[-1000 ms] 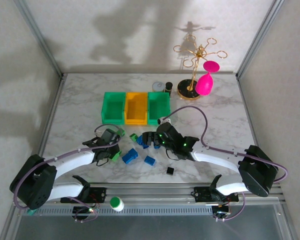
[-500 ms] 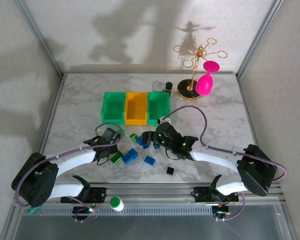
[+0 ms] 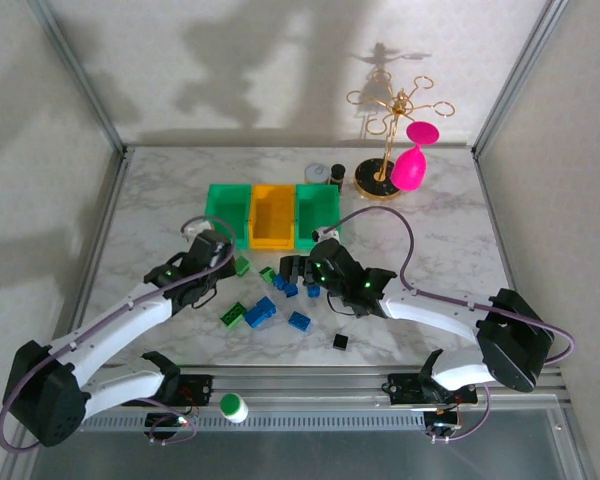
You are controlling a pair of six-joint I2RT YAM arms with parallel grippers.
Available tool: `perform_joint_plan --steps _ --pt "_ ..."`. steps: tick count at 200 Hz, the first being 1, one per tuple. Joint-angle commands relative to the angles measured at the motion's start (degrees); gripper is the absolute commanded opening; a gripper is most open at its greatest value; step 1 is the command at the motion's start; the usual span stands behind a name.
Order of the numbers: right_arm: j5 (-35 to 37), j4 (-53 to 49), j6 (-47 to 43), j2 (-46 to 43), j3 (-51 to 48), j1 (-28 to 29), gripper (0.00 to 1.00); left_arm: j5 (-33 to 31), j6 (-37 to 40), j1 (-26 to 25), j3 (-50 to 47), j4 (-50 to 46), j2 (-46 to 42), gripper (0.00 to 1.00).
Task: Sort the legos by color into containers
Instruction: Pick up the lego from the bottom-left of the table, then place the lego in the container.
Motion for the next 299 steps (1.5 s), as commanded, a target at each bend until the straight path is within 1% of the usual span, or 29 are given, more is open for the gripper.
perform_joint_plan --steps 1,13,38,65,100,133,167,214,239,252,299 --pt "2.2 1.1 0.6 -0.9 2.6 0.5 0.99 -1.2 5.3 2.3 6.3 -0.5 5.4 0.24" --pt "2.7 0.9 0.8 -1.2 3.1 0.5 0.99 0.2 7.2 3.6 9.4 0.8 9.3 0.24" --pt "3.5 0.9 1.7 -2.1 3.3 0.4 0.99 5.5 10.1 7.7 14.1 3.9 17.5 0.24" --pt "2.7 2.5 1.6 -2.3 2.9 0.3 0.99 5.9 12.0 10.9 19.1 4.9 26.9 0.24" --pt "0.7 6.6 0.6 -1.9 1.5 0.4 0.99 7.2 13.4 11.4 23.8 6.3 35.9 0.23" --pt "0.5 7.0 0.3 -1.4 1.5 0.3 0.99 6.3 13.5 12.1 26.9 6.9 41.8 0.21" --pt "0.6 6.7 0.0 -0.9 1.5 0.4 0.99 6.3 13.3 13.1 28.4 7.3 45.2 0.21" --pt "0.6 6.9 -0.3 0.3 2.0 0.3 0.99 7.7 13.4 13.9 28.7 8.3 46.8 0.22" --pt "0.5 6.7 -0.2 1.0 2.4 0.3 0.99 6.8 13.6 14.0 29.5 7.8 47.8 0.27" --pt "0.5 6.7 -0.2 1.1 2.4 0.3 0.99 6.9 13.6 14.1 29.6 7.6 48.2 0.33" --pt "0.6 6.4 -0.3 1.0 2.5 0.3 0.99 7.6 13.6 14.1 29.6 7.6 48.4 0.42"
